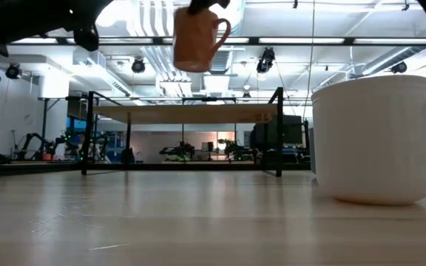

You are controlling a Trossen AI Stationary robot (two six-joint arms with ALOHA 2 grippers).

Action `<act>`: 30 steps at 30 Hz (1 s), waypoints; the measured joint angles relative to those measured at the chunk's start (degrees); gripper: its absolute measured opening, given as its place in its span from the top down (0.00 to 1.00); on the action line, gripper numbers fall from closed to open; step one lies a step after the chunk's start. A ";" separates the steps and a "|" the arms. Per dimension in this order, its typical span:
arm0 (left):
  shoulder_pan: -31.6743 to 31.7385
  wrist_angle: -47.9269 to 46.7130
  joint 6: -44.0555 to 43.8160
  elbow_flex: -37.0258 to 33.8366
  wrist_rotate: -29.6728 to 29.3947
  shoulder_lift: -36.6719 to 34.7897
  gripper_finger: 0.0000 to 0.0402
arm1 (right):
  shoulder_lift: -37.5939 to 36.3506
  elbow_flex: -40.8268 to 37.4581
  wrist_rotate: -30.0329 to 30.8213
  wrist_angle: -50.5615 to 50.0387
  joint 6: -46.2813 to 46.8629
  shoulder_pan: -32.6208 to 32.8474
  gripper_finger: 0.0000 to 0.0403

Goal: Stack small to large cups/mugs on shelf
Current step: Put the orange mug on the shelf

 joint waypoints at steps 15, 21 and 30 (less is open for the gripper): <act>0.00 -1.07 17.49 0.00 -22.66 -6.50 1.00 | 0.07 -0.34 -9.24 11.23 -5.57 -11.53 0.97; 0.00 -4.94 17.52 0.00 -22.70 -9.28 1.00 | 0.13 -0.72 -13.06 16.46 -5.80 -14.07 0.97; 0.00 -9.26 17.49 -0.04 -22.68 -11.63 1.00 | 0.15 -3.43 -14.01 25.04 -8.57 -14.49 0.97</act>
